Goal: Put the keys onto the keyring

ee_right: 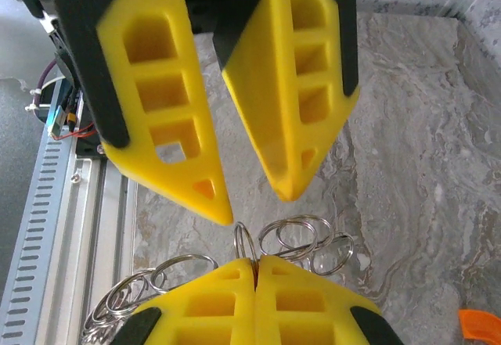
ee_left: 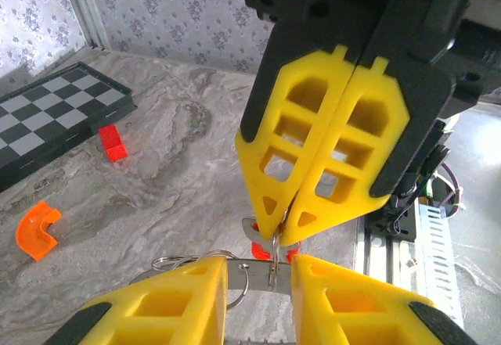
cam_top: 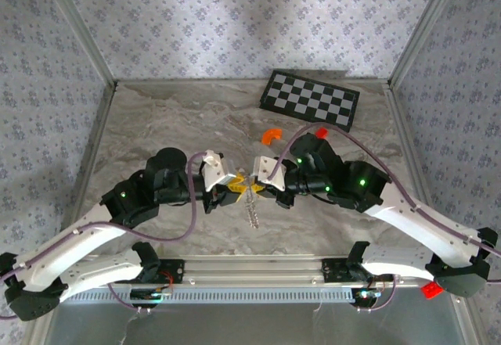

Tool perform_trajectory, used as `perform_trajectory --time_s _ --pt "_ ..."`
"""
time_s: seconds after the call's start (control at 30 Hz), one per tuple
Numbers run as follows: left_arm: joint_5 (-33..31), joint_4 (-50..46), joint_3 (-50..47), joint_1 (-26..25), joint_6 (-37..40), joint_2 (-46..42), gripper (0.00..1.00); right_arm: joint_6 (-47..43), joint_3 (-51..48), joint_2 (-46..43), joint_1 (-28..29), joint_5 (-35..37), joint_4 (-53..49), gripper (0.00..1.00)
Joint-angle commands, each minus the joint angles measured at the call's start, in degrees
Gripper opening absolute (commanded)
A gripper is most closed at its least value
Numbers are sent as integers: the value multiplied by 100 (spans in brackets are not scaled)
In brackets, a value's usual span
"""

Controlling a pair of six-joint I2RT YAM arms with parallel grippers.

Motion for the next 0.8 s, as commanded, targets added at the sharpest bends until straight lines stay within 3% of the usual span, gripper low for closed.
perform_trajectory --time_s 0.0,0.23,0.5,0.7,0.77 --pt "-21 275 -45 20 -99 37 27 13 87 -150 32 -133 283 0" --pt "-7 401 -88 20 -107 85 21 81 8 -188 23 -260 387 0" --pt "37 493 -84 20 -141 181 0 73 -51 -175 23 -319 407 0" --pt "48 880 -272 20 -365 10 0 110 -143 -276 23 -312 543 0" --pt "46 1140 -389 28 -474 -98 0 147 -253 -372 23 -315 670 7"
